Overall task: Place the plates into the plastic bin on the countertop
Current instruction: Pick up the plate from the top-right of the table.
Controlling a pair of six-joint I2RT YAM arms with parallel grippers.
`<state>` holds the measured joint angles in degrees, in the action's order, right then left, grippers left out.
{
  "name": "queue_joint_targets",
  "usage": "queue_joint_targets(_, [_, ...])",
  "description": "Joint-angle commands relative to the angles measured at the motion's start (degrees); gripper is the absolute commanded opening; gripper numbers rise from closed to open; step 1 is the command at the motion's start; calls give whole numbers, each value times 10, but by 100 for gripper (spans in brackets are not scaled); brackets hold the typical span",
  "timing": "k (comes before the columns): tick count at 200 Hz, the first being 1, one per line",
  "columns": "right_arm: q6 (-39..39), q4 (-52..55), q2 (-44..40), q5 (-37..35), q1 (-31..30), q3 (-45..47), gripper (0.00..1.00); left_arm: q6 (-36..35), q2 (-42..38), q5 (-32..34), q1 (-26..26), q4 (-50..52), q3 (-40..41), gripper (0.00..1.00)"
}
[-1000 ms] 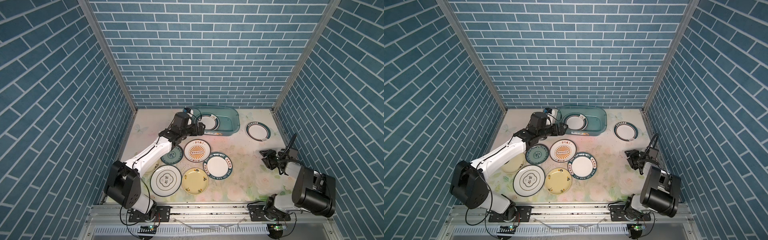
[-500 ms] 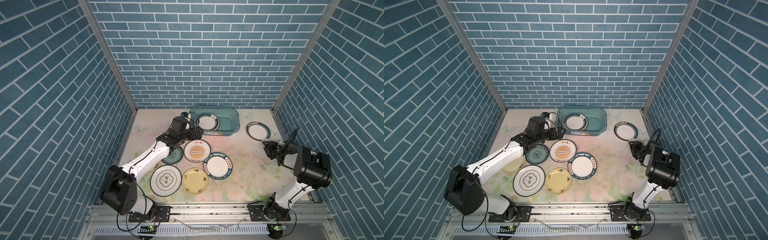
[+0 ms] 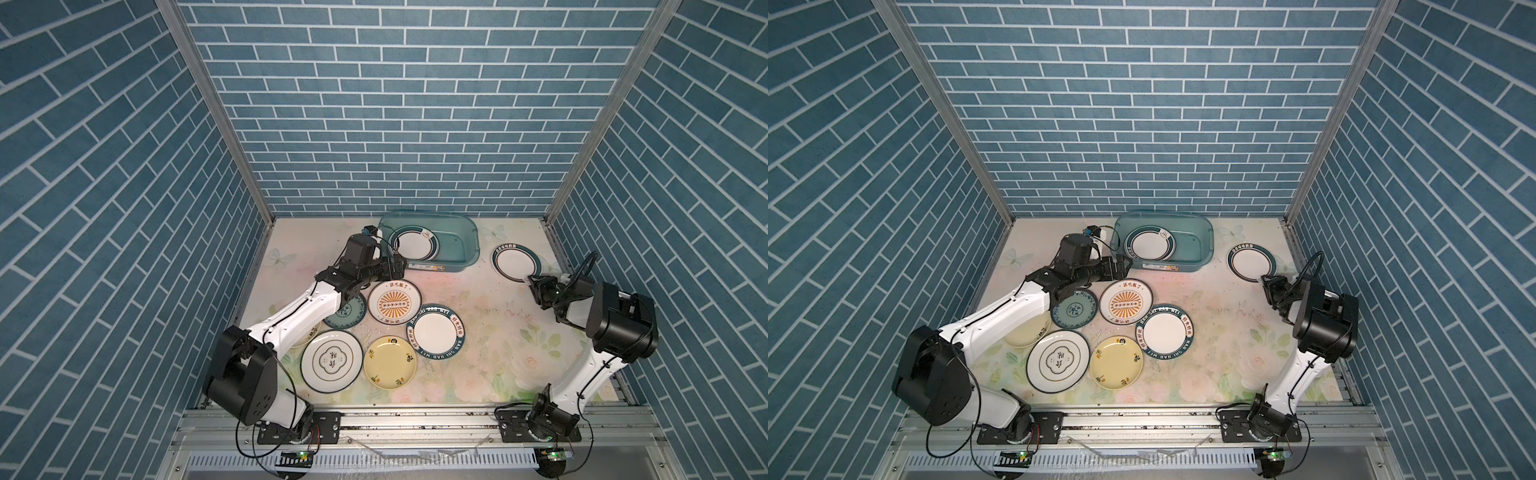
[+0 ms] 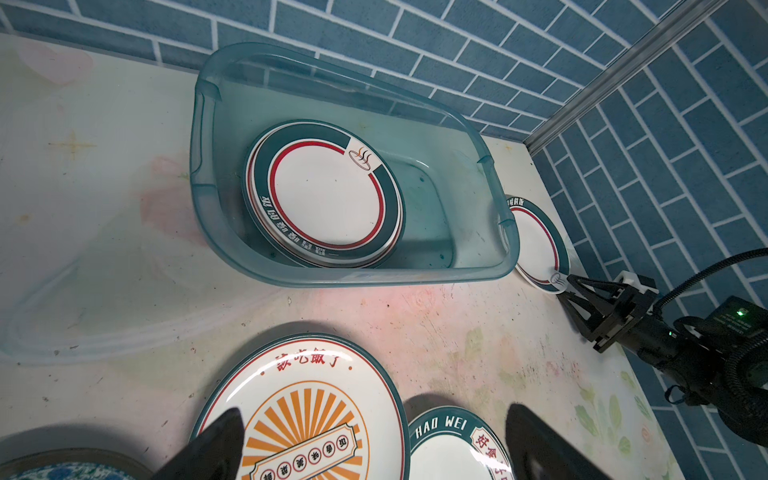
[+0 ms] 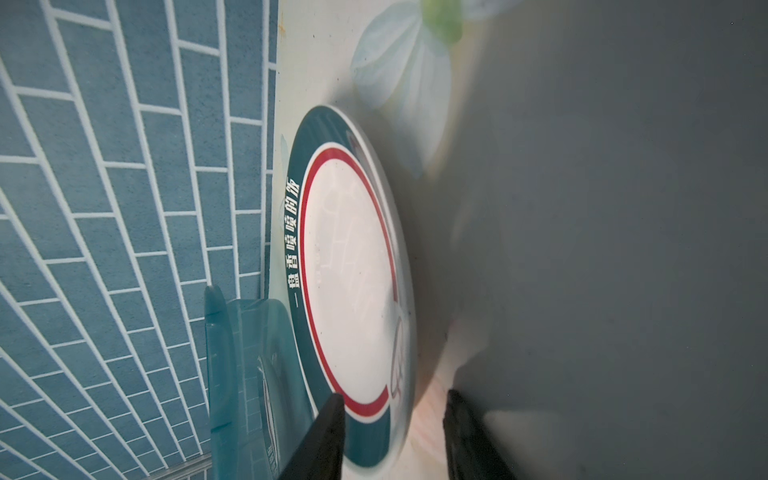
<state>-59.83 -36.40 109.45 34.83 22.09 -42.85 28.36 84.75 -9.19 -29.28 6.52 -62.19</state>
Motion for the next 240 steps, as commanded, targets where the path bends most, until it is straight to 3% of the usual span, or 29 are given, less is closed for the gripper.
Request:
queue_joint_targets(1, [-9,27,23,-19,1,-16,38,-1,7,3,1,-4,3,100])
queue_joint_targets(38, [-2,41,35,-21,-2,-34,26,-4,9,7,1,-2,5,100])
queue_joint_targets(70, [20,67,28,-30,-4,-42,9,-7,10,11,1,1,4,100])
queue_joint_targets(117, [54,95,-8,-49,-6,-36,0,-22,10,31,1,17,5,100])
queue_joint_targets(167, [94,134,-68,-58,-13,-17,0,-33,8,35,1,15,10,99])
queue_joint_targets(240, [154,268,-283,-112,-59,60,0,-13,21,11,1,-20,16,100])
